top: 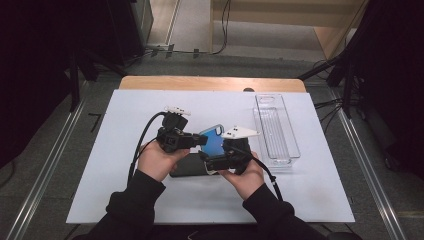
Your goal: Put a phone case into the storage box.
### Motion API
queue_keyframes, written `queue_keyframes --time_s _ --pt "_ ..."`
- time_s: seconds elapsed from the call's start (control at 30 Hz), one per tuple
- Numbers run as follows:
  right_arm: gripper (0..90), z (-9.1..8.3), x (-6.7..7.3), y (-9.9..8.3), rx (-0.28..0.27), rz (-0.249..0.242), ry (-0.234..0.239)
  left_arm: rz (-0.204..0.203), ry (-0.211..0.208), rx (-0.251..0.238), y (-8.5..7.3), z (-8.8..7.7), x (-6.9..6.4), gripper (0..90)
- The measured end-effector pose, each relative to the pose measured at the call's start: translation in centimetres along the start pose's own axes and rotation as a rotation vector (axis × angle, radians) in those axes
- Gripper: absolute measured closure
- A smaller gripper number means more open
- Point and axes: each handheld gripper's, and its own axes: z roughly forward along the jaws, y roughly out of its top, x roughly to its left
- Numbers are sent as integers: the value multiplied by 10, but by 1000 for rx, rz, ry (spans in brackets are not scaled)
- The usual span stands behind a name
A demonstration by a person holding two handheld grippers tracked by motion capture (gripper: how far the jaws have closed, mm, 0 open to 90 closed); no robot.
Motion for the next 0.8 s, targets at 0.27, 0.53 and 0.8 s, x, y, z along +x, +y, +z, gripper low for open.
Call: queue_keyframes --time_s 0.27,0.53,0.8 --pt "56 3 -1 1 -6 -1 -7 7 -3 -8 0 0 -4 806" --pt "164 0 -1 2 -17 -9 -2 15 -9 -11 0 -1 -6 803" --pt "166 0 -6 2 -3 -5 2 2 -21 -43 3 -10 -6 617"
